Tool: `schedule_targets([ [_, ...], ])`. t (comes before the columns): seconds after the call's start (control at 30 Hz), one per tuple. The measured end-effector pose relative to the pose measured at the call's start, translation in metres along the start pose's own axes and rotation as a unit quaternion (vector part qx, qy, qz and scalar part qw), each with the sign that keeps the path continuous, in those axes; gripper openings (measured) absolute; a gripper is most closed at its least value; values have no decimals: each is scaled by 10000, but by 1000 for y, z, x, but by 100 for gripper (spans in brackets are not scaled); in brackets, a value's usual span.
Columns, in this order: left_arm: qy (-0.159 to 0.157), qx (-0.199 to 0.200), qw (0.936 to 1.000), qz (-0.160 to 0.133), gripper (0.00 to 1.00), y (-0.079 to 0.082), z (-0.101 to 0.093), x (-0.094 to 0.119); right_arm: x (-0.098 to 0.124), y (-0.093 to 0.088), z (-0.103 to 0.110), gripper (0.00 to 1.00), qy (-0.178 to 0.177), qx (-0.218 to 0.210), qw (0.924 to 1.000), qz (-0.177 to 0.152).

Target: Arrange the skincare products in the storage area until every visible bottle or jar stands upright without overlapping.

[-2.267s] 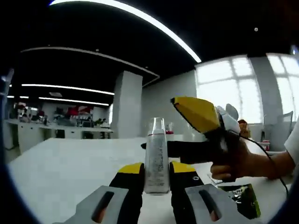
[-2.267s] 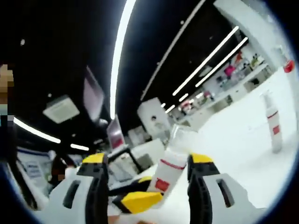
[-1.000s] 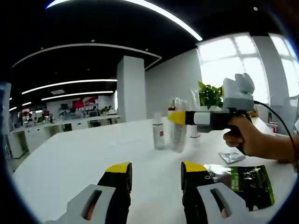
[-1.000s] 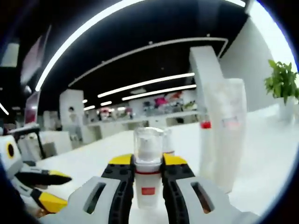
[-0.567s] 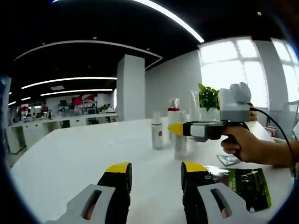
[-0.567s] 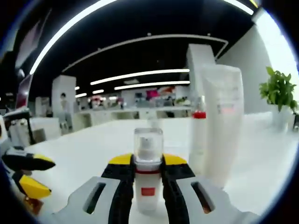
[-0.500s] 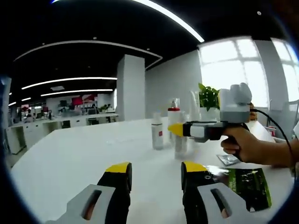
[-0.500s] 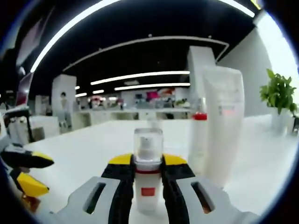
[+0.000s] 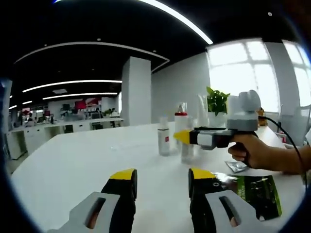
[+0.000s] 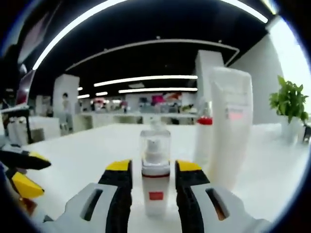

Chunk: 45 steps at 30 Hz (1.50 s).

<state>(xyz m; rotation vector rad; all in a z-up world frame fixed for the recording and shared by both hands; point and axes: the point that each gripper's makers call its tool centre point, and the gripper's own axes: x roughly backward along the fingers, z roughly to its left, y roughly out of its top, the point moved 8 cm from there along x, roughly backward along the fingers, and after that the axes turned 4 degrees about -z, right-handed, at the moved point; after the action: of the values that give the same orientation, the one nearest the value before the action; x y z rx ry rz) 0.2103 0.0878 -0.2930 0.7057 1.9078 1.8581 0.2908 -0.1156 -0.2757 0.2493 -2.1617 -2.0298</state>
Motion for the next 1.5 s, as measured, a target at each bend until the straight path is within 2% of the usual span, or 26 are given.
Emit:
schedule_targets([
  [0.07,1,-3,10000,1,43,0,0,0,1,-1,-1,32,46,50,9999,112],
  [0.1,10,-2,10000,4,43,0,0,0,3,-3,-1,33,55,-48,9996,275],
  [0.2,20,21,10000,11,43,0,1,1,5,-6,4,43,220,-388,9981,426],
  [0.23,20,32,10000,10,43,0,1,1,7,-8,5,47,227,-402,9977,494],
  [0.3,22,30,10000,5,43,0,1,1,9,-10,7,49,271,-331,9973,601],
  [0.4,21,12,10000,10,43,0,1,1,9,-12,6,48,256,-288,9973,630],
  [0.93,39,37,10000,20,43,0,2,0,20,-21,7,39,288,-679,9940,809],
  [1.2,26,58,10000,8,43,1,1,1,20,-22,10,36,260,-560,9945,850],
  [1.5,29,55,10000,16,43,1,1,1,20,-20,11,32,255,-622,9943,831],
])
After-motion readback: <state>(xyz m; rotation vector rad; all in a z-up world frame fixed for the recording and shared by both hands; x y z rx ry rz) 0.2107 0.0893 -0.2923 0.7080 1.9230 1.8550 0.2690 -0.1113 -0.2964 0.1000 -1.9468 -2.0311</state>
